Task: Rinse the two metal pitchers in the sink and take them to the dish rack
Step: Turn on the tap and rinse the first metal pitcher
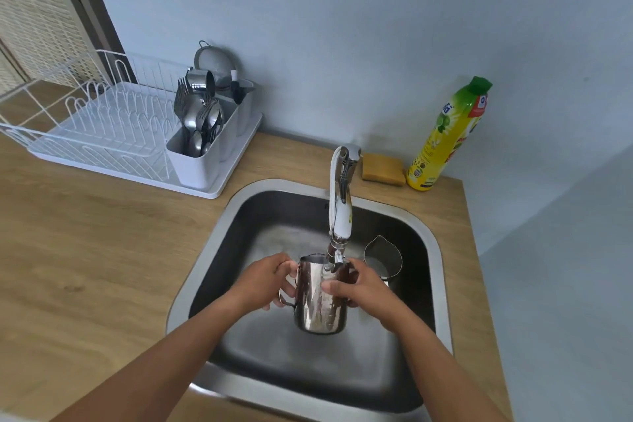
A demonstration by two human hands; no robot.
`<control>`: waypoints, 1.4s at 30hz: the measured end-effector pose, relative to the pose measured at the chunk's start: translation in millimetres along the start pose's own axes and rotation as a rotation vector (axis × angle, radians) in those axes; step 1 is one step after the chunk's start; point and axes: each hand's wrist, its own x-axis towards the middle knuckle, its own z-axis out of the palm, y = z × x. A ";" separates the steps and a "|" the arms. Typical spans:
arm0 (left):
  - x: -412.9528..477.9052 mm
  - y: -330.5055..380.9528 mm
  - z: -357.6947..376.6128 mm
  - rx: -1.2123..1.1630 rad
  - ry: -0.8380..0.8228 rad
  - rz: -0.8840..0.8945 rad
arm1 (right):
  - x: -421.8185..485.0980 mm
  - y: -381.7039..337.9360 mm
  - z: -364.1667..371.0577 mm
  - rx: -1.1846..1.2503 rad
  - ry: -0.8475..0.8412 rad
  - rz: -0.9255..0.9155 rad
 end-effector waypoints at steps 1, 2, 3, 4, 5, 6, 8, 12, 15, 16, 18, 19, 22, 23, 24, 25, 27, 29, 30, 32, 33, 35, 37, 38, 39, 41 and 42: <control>1.7 0.6 -0.5 0.006 -0.002 -0.006 | 1.5 -1.2 -0.6 0.005 -0.009 0.018; 3.7 1.3 -0.8 0.009 -0.004 -0.014 | 3.4 -2.1 -1.1 0.011 -0.017 0.039; 5.7 1.9 -0.8 0.004 -0.006 -0.023 | 5.1 -3.4 -1.8 0.018 -0.026 0.058; 7.4 2.6 -0.4 -0.006 -0.004 -0.033 | 7.7 -4.0 -2.4 0.018 -0.032 0.074; 9.6 3.0 -0.1 -0.019 0.000 -0.041 | 9.7 -5.8 -2.8 0.012 -0.034 0.089; 11.6 3.5 0.1 -0.031 0.005 -0.049 | 11.4 -8.5 -2.7 0.005 -0.035 0.104; 16.7 3.9 -0.4 -0.060 0.009 -0.065 | 14.1 -15.3 -2.2 -0.001 -0.031 0.129; 27.9 2.3 -4.2 -0.158 -0.016 -0.108 | 21.3 -27.1 -3.8 -0.018 -0.008 0.170; 32.8 0.2 -6.1 -0.193 -0.043 -0.157 | 25.3 -34.5 -3.8 -0.031 -0.009 0.220; 33.8 -0.6 -6.0 -0.206 -0.053 -0.174 | 27.2 -36.0 -3.1 -0.041 -0.009 0.241; 37.2 -4.3 -4.8 -0.227 -0.074 -0.213 | 30.5 -38.3 -2.0 -0.037 -0.001 0.279; 39.1 -6.2 -4.0 -0.230 -0.085 -0.232 | 32.2 -39.0 -1.5 -0.033 0.001 0.296; 41.6 -12.3 -2.3 -0.241 -0.116 -0.273 | 32.4 -42.7 0.3 -0.072 -0.027 0.326; 41.9 -14.2 -2.2 -0.245 -0.122 -0.275 | 31.0 -44.4 0.7 -0.084 -0.033 0.331; 41.0 -14.6 -2.0 -0.248 -0.130 -0.272 | 30.3 -44.9 0.8 -0.088 -0.037 0.339; 39.7 -14.4 -2.4 -0.245 -0.138 -0.267 | 29.5 -44.5 0.4 -0.083 -0.039 0.343; 36.1 -12.0 -3.9 -0.241 -0.140 -0.250 | 26.2 -42.7 0.6 -0.063 -0.050 0.339; 30.7 -7.7 -6.3 -0.266 -0.150 -0.226 | 22.3 -37.7 2.5 -0.034 -0.075 0.308; 27.7 -6.2 -7.4 -0.278 -0.162 -0.205 | 20.1 -34.1 4.6 -0.032 -0.078 0.273; 22.0 -5.6 -9.5 -0.293 -0.184 -0.158 | 16.4 -23.6 12.0 -0.042 -0.029 0.171; 20.0 -7.2 -9.7 -0.299 -0.189 -0.135 | 14.5 -18.0 15.6 -0.038 0.018 0.126; 16.6 -11.5 -8.0 -0.324 -0.210 -0.112 | 4.5 -12.7 19.9 -0.041 0.096 0.050; 14.5 -16.1 -3.5 -0.363 -0.255 -0.120 | -5.2 -8.2 21.2 -0.074 0.145 0.018; 13.7 -17.7 -0.2 -0.381 -0.279 -0.127 | -9.1 -5.6 21.1 -0.095 0.167 0.002; 13.3 -19.3 2.6 -0.397 -0.299 -0.128 | -12.3 -3.6 20.9 -0.122 0.186 -0.014; 12.7 -20.1 9.3 -0.425 -0.328 -0.122 | -17.9 -0.4 19.9 -0.182 0.236 -0.043; 12.2 -19.4 12.2 -0.437 -0.339 -0.115 | -20.1 0.9 18.4 -0.216 0.258 -0.058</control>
